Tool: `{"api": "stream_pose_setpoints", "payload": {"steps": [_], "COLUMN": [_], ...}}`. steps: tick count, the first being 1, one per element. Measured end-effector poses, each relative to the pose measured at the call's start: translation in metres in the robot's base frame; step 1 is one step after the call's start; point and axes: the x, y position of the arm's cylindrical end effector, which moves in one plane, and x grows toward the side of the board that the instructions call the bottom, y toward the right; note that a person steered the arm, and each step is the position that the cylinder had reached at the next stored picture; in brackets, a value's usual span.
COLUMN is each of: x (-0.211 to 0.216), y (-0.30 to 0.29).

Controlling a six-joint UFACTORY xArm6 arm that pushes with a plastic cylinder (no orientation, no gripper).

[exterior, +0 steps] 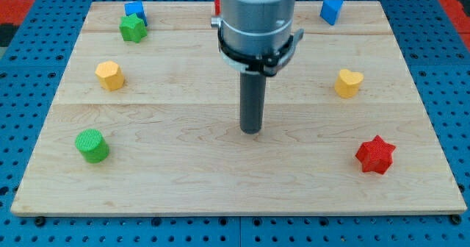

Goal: Move the red star to the bottom left of the blue triangle

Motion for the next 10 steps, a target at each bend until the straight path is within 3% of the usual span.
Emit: {"api": "stream_pose_setpoints", "payload": {"steps": [2, 3, 6, 7, 8, 9, 10], "x": [0.072, 0.08, 0.022, 0.06, 0.084, 0.077, 0.06], "y": [0.094, 0.136, 0.144, 0.124, 0.166, 0.201, 0.198]}}
